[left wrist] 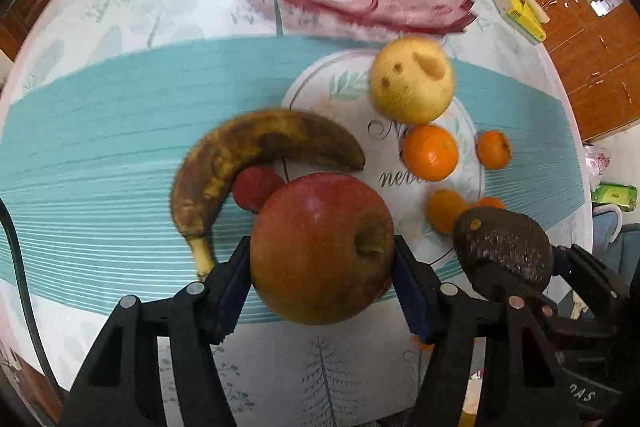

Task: Organize fruits
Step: 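Grasp and lift the red apple with the left tool while the right tool lifts the avocado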

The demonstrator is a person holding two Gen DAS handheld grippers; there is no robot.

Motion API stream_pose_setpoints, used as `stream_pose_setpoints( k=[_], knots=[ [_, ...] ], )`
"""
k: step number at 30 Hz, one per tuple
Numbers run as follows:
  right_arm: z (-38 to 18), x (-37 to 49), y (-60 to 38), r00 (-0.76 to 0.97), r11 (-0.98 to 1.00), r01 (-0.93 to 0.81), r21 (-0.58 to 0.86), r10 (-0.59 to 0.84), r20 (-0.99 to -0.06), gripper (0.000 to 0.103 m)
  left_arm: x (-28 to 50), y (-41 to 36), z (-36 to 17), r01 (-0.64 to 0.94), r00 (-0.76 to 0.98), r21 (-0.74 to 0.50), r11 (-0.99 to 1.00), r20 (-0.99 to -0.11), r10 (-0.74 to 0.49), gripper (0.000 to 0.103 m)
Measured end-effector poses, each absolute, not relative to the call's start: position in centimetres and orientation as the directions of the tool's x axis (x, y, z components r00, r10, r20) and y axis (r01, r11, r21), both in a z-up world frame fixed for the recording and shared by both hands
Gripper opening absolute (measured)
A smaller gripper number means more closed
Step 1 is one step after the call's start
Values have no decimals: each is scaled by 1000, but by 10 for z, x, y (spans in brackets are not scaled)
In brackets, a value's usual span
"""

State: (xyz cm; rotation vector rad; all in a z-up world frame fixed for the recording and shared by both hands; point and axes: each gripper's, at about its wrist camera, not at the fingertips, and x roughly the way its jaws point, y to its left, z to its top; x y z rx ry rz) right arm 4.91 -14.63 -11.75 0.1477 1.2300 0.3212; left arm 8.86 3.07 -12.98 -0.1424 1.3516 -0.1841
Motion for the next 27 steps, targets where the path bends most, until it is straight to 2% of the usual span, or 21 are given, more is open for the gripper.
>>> stream_pose_setpoints(
  k=[6,15,22,27],
  knots=[
    [-77,52,-144,372,946,-216,242,309,-875,63,86,34,-70,59,330,-173,983,-926,-183,64],
    [-2,68,-142,529,952,-287,101,246,-812,63,87,51,18,48,483,-125,991,-866,-133,64],
    [44,105,-151,629,963,-268,1,176,-757,63,107,60,67,50,575,-56,997,-815,-75,64],
    [67,146,-166,677,983,-181,-22,108,-728,63,133,66,88,25,619,-21,999,-785,-32,64]
  ],
)
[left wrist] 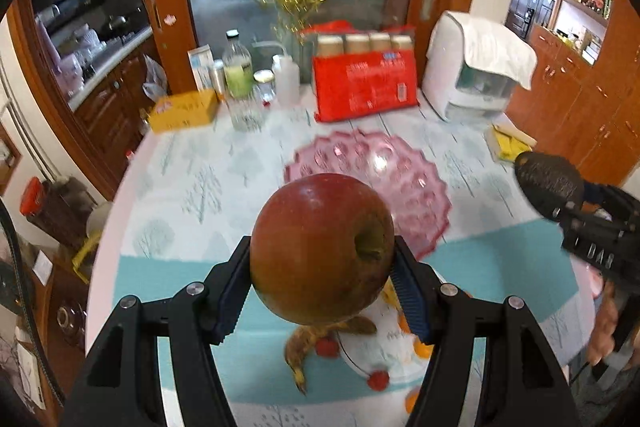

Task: Organize fruits
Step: 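Grasp and lift the red apple with the left tool while the right tool lifts the avocado, then lower the apple into the pink bowl with the left tool while the right tool releases the avocado there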

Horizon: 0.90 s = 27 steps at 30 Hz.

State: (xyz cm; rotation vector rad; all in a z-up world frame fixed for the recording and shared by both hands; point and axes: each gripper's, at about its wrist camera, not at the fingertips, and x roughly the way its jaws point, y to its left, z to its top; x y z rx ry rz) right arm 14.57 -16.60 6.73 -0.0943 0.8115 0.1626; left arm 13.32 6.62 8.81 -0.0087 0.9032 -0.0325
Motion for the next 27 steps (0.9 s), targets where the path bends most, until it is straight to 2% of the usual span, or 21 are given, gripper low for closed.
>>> stream_pose_setpoints(
  k=[5,8,18,27],
  knots=[
    [65,183,-169,682,991,-121,-52,45,-730,63,163,70,83,7,620,3,1000,-784,-2,64],
    [49,206,-162,643,992,-120,-31,54,-764,63,183,71,67,7,601,8,1000,-799,2,64],
    [-35,265,-133,497,996,-75,38,70,-865,64,248,52,-16,69,550,14,998,-834,-26,64],
    [-96,286,-119,384,998,-54,40,57,-922,64,290,43,-85,109,461,7,994,-886,-44,64]
  ],
)
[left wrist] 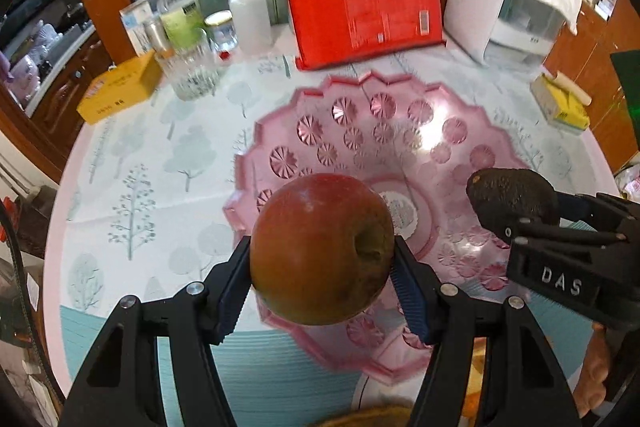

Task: Organize fruits
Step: 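Lower the apple into the pink bowl with the left tool while the right tool releases the avocado there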

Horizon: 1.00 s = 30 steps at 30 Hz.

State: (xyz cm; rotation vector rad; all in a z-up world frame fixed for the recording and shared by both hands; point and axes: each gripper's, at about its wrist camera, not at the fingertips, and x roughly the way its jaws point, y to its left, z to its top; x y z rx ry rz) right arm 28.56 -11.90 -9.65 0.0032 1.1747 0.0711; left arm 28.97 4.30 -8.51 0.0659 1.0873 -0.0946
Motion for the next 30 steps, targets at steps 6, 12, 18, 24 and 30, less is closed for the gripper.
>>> stream_pose_setpoints(
  k=[6,12,18,24,30],
  knots=[
    [-115,294,-114,350,998,-61,20,40,-936,64,305,41,-108,123,432,6,992,-901,-48,64],
    [-127,298,-109,318,997,-74,17,39,-947,64,310,40,-121,143,411,12,990,-910,-49,65],
    [-127,298,-104,344,996,-79,39,64,-937,63,311,41,-124,155,405,15,988,-913,-50,65],
    [-109,298,-104,382,997,-60,41,61,-922,63,303,40,-105,148,479,57,987,-878,-21,89],
    [-91,289,-111,428,997,-42,72,83,-900,63,292,47,-84,153,498,49,987,-867,-34,89]
  ],
)
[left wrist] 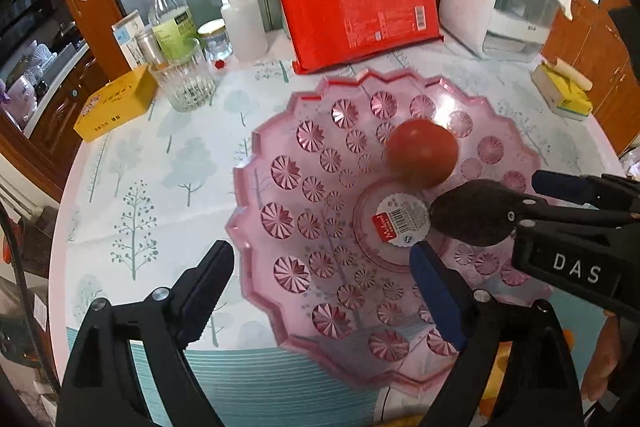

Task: Organize fruits
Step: 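Lower the apple into the pink bowl with the left tool while the right tool releases the avocado there, then move both tools back to the plate toward the banana and pear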

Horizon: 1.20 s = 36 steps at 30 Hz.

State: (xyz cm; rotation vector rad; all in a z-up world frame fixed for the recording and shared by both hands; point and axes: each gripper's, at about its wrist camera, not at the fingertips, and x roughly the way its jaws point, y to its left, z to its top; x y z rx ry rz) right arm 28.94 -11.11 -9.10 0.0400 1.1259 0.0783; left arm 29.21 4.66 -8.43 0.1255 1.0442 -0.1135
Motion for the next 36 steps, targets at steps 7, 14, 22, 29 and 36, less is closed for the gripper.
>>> stream_pose_setpoints(
  k=[7,14,22,29,36],
  knots=[
    [-63,264,-120,470,995,-28,100,102,-877,63,267,64,-46,134,555,13,991,-829,-64,89],
    [-39,228,-130,503,991,19,130,103,-858,63,229,70,-23,155,572,-29,988,-812,-114,89],
    [-23,181,-137,519,988,50,143,97,-849,63,185,57,-15,235,563,-42,971,-808,-171,89],
    [-13,136,-152,577,970,97,221,125,-807,63,149,48,-2,308,568,-48,950,-792,-225,89],
    [-9,95,-158,597,974,88,211,118,-794,63,112,50,13,305,596,-30,952,-773,-216,89]
  ],
)
